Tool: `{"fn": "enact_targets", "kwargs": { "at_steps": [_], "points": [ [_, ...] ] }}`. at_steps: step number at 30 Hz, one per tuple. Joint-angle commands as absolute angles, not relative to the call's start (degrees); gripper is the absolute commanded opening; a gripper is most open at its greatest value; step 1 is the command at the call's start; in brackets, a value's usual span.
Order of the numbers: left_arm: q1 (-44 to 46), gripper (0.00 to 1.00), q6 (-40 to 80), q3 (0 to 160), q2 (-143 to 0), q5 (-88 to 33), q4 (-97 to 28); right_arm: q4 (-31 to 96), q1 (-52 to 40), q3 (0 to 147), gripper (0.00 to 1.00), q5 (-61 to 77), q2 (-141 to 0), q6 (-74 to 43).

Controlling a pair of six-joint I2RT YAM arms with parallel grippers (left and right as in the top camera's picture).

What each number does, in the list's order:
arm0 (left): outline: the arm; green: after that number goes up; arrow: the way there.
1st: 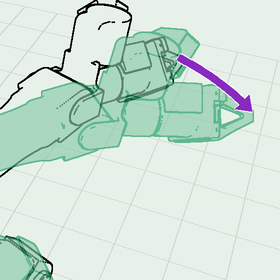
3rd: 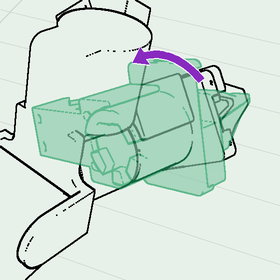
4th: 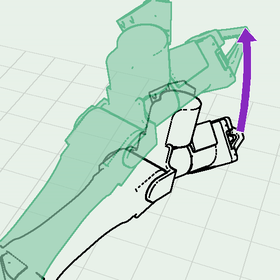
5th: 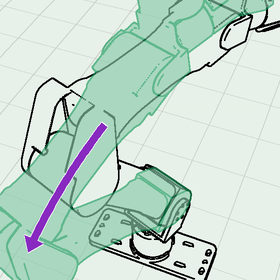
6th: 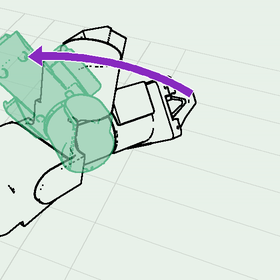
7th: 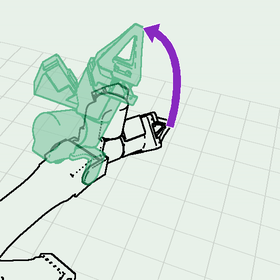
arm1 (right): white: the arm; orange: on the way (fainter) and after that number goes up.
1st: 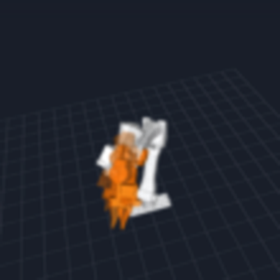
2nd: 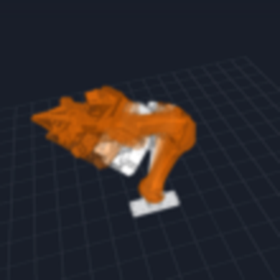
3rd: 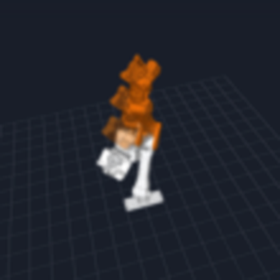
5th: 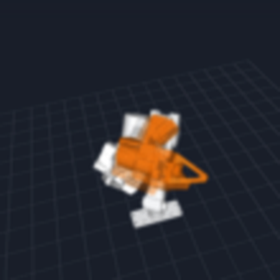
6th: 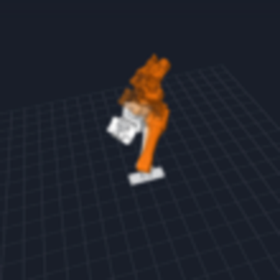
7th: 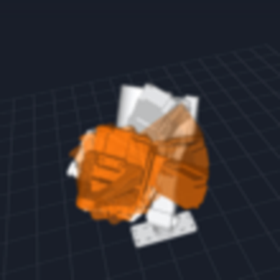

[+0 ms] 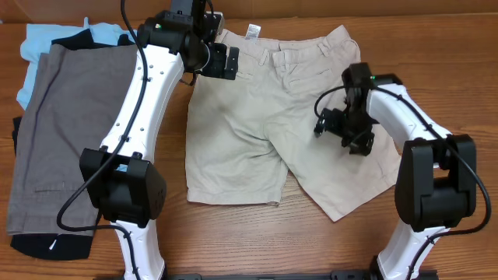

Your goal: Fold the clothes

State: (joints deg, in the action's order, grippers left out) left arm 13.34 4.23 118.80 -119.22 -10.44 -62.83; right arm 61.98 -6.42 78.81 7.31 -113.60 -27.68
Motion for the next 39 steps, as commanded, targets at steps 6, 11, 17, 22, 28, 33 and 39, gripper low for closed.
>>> {"fn": "enact_targets", "kwargs": {
  "at_steps": [6, 11, 17, 22, 28, 33, 39],
  "points": [
    [12.8, 1.00, 2.8, 119.7, -118.0, -10.0, -63.0, 55.3, -6.2, 69.5, 0.94, 7.7, -112.0, -29.4],
    [12.8, 1.00, 2.7, 119.7, -118.0, -9.9, -63.0, 50.0, -2.7, 64.0, 0.92, 7.7, -112.0, -30.7],
    [12.8, 1.00, 2.7, 119.7, -118.0, -9.9, -62.8, 48.4, 8.5, 61.9, 0.91, 7.9, -112.0, -30.3],
    [12.8, 1.00, 2.7, 119.7, -118.0, -9.9, -62.7, 46.7, 19.0, 61.9, 0.89, 10.2, -112.0, -29.0],
    [12.9, 1.00, 2.7, 119.7, -118.2, -10.1, -61.8, 44.2, 29.2, 62.9, 0.88, 13.4, -112.0, -23.9],
    [14.6, 1.00, -1.4, 119.7, -121.4, -10.1, -55.5, 46.8, 32.8, 69.9, 0.89, 16.8, -111.4, -20.8],
    [15.6, 1.00, -3.3, 119.7, -130.1, -10.4, -42.0, 56.0, 30.1, 80.4, 0.97, 16.8, -107.2, -15.9]
  ]
}}
